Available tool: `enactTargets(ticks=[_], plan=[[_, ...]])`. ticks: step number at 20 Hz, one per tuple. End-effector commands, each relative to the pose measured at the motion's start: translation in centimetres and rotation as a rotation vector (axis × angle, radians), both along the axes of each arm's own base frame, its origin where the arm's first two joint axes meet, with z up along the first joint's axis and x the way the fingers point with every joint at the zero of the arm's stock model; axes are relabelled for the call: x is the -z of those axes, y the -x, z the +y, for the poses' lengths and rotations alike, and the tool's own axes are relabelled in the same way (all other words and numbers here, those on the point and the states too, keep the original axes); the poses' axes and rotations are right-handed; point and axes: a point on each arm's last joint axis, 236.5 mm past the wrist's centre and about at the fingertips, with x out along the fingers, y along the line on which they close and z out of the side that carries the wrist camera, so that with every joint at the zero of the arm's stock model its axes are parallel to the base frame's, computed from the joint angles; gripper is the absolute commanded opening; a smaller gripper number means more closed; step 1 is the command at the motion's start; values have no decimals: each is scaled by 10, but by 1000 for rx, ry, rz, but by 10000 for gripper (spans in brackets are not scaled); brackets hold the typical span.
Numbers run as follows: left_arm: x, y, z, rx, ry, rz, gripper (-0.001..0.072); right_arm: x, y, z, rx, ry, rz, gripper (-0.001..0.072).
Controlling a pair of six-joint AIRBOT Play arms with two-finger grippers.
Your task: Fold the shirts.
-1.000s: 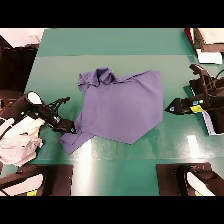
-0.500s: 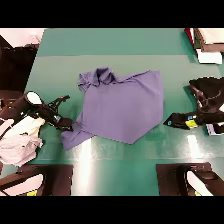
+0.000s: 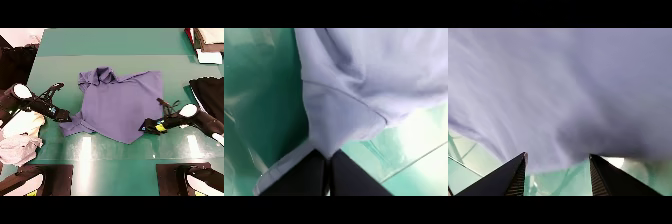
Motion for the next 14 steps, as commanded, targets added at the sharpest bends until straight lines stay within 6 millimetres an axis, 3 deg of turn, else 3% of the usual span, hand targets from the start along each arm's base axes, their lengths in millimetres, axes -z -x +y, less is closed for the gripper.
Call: enactTargets(ticks=[1,3,6,7,8,10,12,14], plan=[[-3,4,0,9,2,9,27,10,-2,26,-55,-1,19,448],[-3,3,0,9,2,8,27,8,-5,28,-63,-2,17,403],[-3,3,0,9,2,8,28,4,-11,17,-64,25,-27,221],[-3,3,0,9,2,9,27,3,-13,11,-77,48,-51,97],[-3,3,0,8,3,8,28,1,-15,6,-90,71,-81,19],[-3,3,-1,8,3,7,27,-8,-19,3,-94,78,-129,16],[-14,-7,-1,10,3,-27,27,-32,-26,5,-93,60,-204,15],[-54,-32,-2,17,10,-127,27,-80,-45,11,-86,26,-345,15]])
